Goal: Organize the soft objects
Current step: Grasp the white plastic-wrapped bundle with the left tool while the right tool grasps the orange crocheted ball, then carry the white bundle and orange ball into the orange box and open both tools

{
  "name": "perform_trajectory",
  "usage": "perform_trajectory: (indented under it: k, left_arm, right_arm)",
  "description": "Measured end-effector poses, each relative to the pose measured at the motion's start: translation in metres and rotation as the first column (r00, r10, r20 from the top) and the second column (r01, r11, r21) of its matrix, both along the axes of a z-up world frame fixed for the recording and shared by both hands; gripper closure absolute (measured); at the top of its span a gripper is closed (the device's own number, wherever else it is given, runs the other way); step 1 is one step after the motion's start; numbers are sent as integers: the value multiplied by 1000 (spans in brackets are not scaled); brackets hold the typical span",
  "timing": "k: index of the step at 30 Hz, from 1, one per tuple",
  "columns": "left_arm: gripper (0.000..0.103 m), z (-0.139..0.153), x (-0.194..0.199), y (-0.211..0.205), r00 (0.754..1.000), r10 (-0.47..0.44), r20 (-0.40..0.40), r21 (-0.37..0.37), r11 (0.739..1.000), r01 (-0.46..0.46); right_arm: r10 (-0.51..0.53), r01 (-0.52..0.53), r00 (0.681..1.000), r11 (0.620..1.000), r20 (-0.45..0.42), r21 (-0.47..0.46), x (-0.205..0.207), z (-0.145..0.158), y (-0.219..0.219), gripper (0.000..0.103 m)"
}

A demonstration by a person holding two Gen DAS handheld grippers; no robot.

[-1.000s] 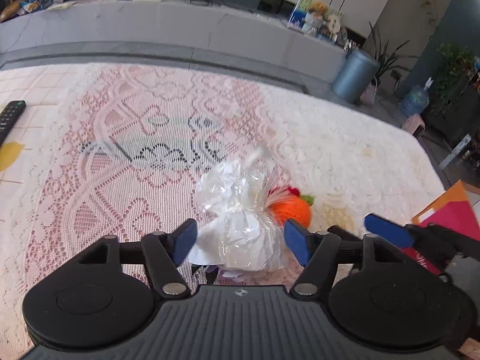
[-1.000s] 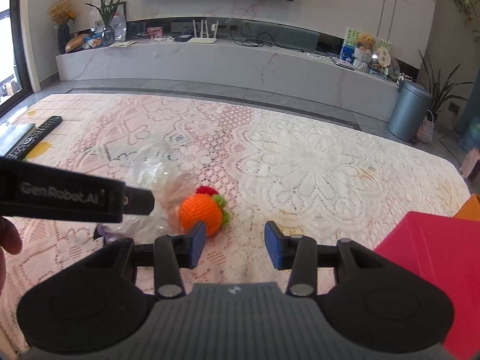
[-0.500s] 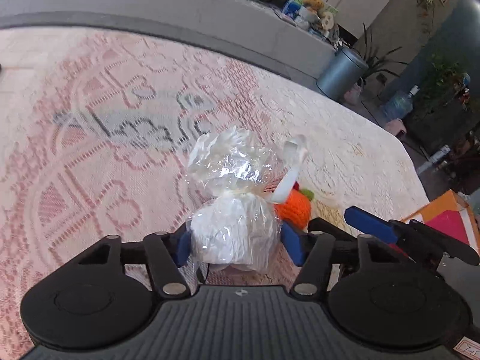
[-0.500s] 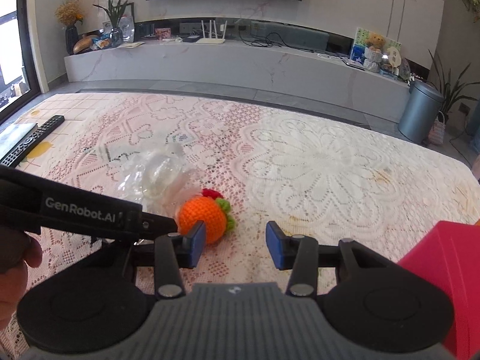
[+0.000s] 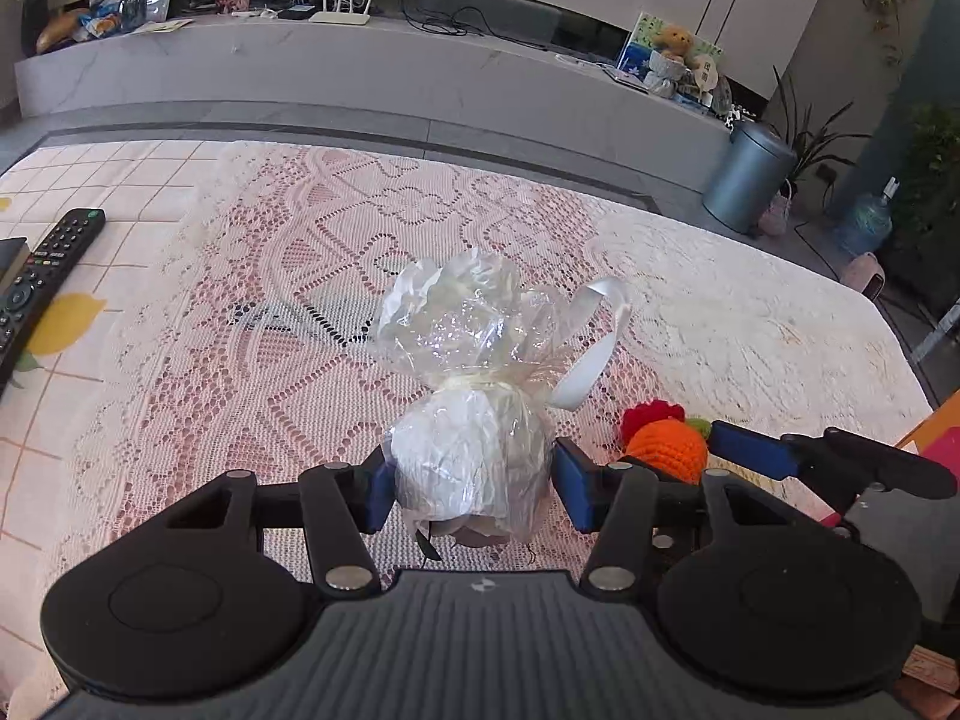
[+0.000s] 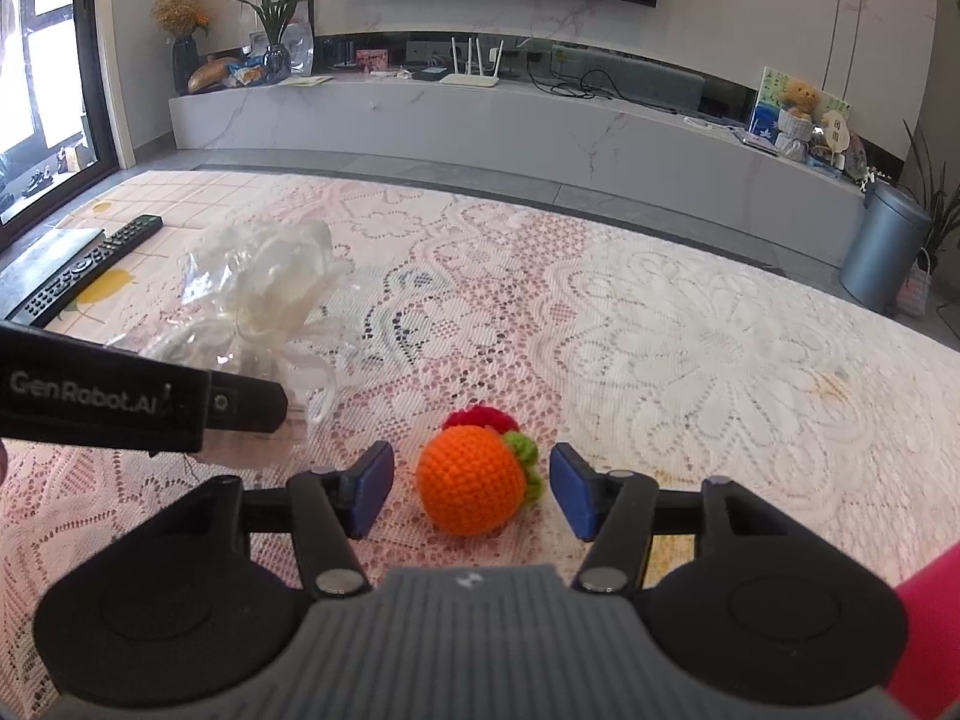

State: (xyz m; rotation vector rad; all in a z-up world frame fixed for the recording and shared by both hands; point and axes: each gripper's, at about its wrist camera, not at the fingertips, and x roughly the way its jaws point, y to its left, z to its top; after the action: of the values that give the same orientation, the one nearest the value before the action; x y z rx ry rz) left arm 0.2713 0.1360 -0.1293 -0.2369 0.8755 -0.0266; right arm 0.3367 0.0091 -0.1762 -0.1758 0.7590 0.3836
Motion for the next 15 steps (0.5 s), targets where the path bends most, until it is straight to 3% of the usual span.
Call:
perform_trajectory:
  k: [3, 8, 15]
  left_arm:
    - [42, 0, 1, 0, 1000, -3, 0, 3, 1000, 3]
    - [42, 2, 1, -1, 1000, -4, 5, 13, 1000, 4]
    - [42, 22, -23, -9, 1000, -14, 28, -24, 1000, 14]
  right_arm:
    - [-13, 13, 1000, 1000, -7, -13, 3, -5, 1, 55]
    - [-22, 22, 1000, 1000, -11, -7, 3, -1, -2, 59]
    - [9, -9, 1000, 1000, 21, 8, -32, 38, -9, 59]
